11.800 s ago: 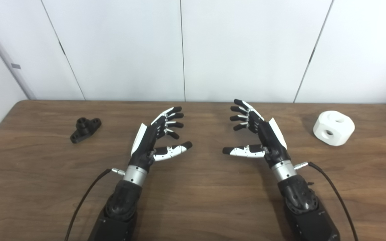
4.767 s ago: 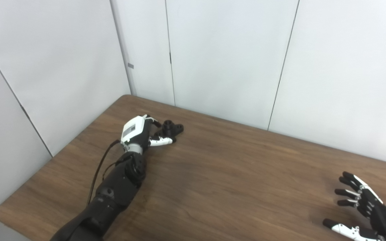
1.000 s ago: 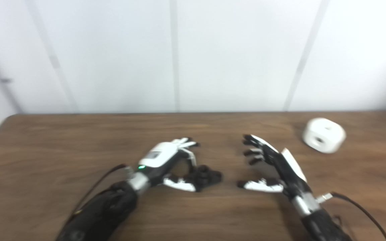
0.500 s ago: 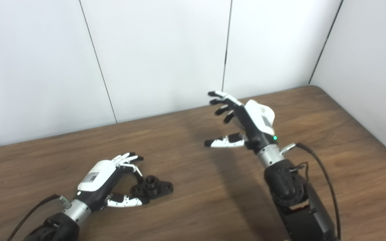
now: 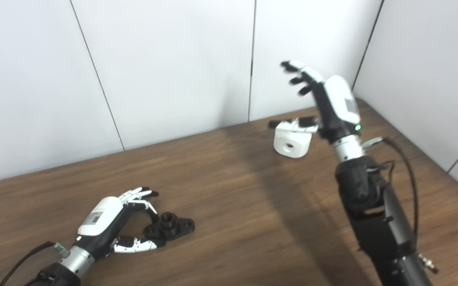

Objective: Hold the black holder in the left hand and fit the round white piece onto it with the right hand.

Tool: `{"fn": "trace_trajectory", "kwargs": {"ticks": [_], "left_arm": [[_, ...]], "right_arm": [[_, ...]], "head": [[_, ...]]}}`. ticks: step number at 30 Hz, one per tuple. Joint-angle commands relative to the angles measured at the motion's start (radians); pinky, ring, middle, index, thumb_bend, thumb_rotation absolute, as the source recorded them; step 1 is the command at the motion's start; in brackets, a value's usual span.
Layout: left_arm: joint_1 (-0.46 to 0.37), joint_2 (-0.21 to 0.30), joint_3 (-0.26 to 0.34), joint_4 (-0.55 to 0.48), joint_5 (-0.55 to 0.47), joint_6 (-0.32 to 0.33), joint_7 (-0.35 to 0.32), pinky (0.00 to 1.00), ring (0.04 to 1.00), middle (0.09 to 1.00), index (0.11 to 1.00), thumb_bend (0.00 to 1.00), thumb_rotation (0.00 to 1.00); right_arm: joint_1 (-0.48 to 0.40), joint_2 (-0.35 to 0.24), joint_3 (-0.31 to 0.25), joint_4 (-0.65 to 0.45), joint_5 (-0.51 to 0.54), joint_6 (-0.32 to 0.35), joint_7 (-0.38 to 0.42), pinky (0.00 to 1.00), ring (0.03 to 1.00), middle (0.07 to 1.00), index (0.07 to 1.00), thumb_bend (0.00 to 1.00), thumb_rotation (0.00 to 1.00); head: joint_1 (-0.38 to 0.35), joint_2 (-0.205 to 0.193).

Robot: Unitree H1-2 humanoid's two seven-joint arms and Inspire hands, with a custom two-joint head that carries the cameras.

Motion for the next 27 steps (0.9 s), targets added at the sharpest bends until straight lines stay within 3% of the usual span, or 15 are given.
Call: {"fn": "trace_trajectory", "kwargs": {"ticks": [1, 9, 17, 24, 27], "left_arm": [[0.084, 0.030, -0.056, 0.084, 0.080, 0.023, -0.098, 0.95, 0.943, 0.877, 0.484, 0.52, 0.05], [0.081, 0.032, -0.068, 0.114, 0.079, 0.001, -0.066, 0.95, 0.945, 0.878, 0.484, 0.52, 0.05], [0.071, 0.034, -0.091, 0.135, 0.063, -0.001, -0.037, 0.95, 0.946, 0.876, 0.484, 0.52, 0.05], [0.069, 0.047, -0.094, 0.123, 0.057, 0.001, -0.049, 0.97, 0.950, 0.873, 0.485, 0.52, 0.05], [0.074, 0.049, -0.087, 0.113, 0.060, 0.005, -0.052, 0.98, 0.952, 0.872, 0.485, 0.52, 0.05]], "right_arm": [[-0.037, -0.031, -0.021, -0.019, -0.020, 0.034, -0.012, 0.65, 0.812, 0.867, 0.849, 0.68, 0.32], [-0.038, -0.066, -0.042, -0.001, -0.013, 0.130, 0.007, 0.65, 0.838, 0.890, 0.837, 0.71, 0.35], [-0.022, -0.060, -0.042, 0.061, 0.081, 0.231, 0.079, 0.69, 0.894, 0.950, 0.877, 0.74, 0.46], [-0.015, -0.070, -0.017, 0.130, 0.117, 0.270, 0.092, 0.72, 0.923, 0.979, 0.885, 0.89, 0.59], [-0.011, -0.082, -0.001, 0.158, 0.128, 0.269, 0.100, 0.70, 0.919, 0.986, 0.887, 0.93, 0.60]], "head": [[-0.004, -0.002], [-0.013, -0.010], [-0.018, -0.015], [-0.017, -0.016], [-0.011, -0.014]]}}
